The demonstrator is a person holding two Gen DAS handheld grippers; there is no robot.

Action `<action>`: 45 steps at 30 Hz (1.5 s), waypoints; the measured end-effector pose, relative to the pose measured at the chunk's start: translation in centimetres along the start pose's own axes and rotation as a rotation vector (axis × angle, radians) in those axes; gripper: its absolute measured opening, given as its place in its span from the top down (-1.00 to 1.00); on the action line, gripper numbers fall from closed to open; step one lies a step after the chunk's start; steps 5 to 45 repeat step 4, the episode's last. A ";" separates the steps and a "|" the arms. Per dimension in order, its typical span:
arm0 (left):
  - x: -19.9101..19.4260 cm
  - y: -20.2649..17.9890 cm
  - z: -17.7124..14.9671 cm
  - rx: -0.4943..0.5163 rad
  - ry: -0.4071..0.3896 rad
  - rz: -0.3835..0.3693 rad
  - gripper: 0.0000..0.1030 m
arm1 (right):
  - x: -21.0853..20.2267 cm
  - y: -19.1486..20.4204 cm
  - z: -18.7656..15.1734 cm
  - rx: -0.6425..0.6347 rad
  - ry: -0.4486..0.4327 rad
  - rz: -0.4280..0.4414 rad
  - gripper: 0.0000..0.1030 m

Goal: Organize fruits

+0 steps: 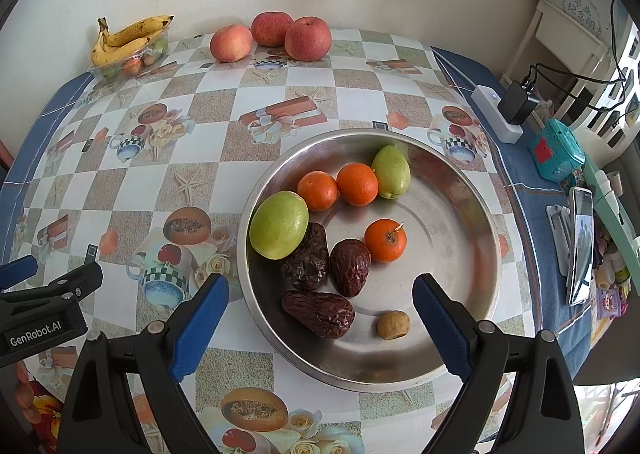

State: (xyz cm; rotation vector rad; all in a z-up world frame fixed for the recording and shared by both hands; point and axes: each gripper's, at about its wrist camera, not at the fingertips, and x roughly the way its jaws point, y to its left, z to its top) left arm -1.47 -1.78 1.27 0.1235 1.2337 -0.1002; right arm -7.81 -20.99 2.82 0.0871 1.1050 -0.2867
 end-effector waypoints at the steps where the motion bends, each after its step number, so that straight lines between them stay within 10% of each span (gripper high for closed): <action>1: -0.2 0.0 0.0 0.004 -0.009 0.010 -1.00 | 0.0 0.0 0.0 0.000 0.001 -0.001 -0.82; 45: -0.3 0.0 0.1 0.005 -0.018 0.019 -1.00 | 0.0 0.0 0.0 -0.002 0.001 0.000 -0.82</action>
